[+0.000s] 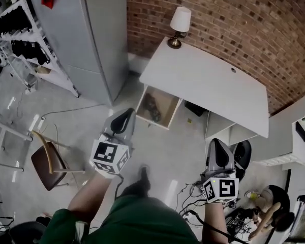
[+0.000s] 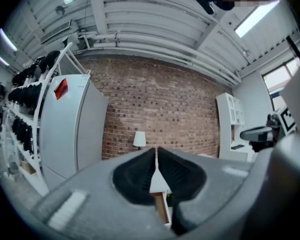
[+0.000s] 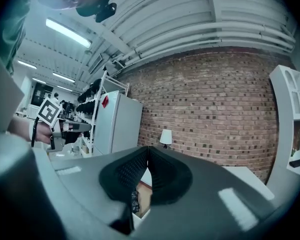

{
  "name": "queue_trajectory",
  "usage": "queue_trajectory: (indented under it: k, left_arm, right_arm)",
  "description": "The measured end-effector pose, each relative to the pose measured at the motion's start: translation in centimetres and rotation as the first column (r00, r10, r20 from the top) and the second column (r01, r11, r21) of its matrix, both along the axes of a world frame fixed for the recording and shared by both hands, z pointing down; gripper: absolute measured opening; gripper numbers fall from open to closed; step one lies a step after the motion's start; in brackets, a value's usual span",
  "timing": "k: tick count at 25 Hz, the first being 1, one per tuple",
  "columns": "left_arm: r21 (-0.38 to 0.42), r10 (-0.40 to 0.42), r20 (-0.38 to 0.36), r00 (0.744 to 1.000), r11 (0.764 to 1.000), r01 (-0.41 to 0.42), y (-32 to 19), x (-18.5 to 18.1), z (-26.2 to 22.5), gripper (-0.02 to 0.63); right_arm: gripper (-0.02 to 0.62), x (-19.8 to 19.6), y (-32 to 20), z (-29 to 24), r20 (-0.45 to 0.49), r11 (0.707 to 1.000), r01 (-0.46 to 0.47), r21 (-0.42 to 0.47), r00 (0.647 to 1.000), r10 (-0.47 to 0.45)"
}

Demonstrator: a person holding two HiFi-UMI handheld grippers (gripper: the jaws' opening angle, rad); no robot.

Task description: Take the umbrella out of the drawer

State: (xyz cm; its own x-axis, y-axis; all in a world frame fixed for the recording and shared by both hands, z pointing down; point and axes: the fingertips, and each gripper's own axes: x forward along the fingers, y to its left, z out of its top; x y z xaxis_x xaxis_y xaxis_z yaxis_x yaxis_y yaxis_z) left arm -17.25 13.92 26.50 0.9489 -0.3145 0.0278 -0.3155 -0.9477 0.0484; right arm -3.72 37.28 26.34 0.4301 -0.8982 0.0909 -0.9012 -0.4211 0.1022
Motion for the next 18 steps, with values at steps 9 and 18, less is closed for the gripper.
queue_trajectory:
  k: [9,18]
  left_arm:
    - [-0.059,-0.062,0.02,0.998,0.996,0.063,-9.1,5.1,2.8,0.013]
    - [-0.091,-0.146,0.053,0.988,0.984,0.151,-14.0,6.2,5.0,0.014]
  right_arm:
    - [0.0,6.9,-10.0,1.3,0.035,0.998,0.053,-0.046,0.998,-0.051]
    - [0.0,10.3,-17.8,3.4,0.058,0.983,0.166,-0.083,0.985,-0.162]
